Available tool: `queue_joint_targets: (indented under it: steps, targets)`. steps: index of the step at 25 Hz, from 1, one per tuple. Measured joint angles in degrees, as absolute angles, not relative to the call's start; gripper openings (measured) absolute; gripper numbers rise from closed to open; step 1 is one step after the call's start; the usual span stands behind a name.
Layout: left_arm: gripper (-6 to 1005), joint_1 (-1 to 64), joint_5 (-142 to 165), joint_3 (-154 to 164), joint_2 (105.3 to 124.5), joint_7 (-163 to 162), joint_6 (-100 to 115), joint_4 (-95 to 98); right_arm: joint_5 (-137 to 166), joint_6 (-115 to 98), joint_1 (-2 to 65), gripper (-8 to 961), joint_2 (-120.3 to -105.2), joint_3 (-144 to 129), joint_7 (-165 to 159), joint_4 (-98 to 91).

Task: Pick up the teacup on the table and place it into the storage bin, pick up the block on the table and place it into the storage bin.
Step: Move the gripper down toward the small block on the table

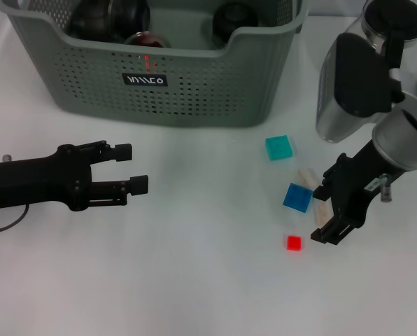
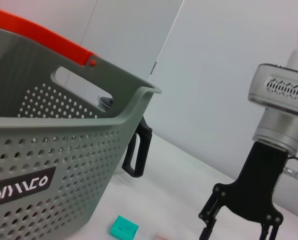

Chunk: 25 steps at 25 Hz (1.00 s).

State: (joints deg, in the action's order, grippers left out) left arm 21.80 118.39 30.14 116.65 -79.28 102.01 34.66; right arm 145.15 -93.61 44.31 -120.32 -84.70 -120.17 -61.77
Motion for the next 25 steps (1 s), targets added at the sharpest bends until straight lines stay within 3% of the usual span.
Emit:
queue_joint_targets:
  steps: [25]
  targets:
    - [861, 21.77, 118.56, 30.23, 116.91, -79.28, 101.96, 34.63, 148.18, -86.16, 43.65, 731, -120.32, -89.03, -120.92, -58.03]
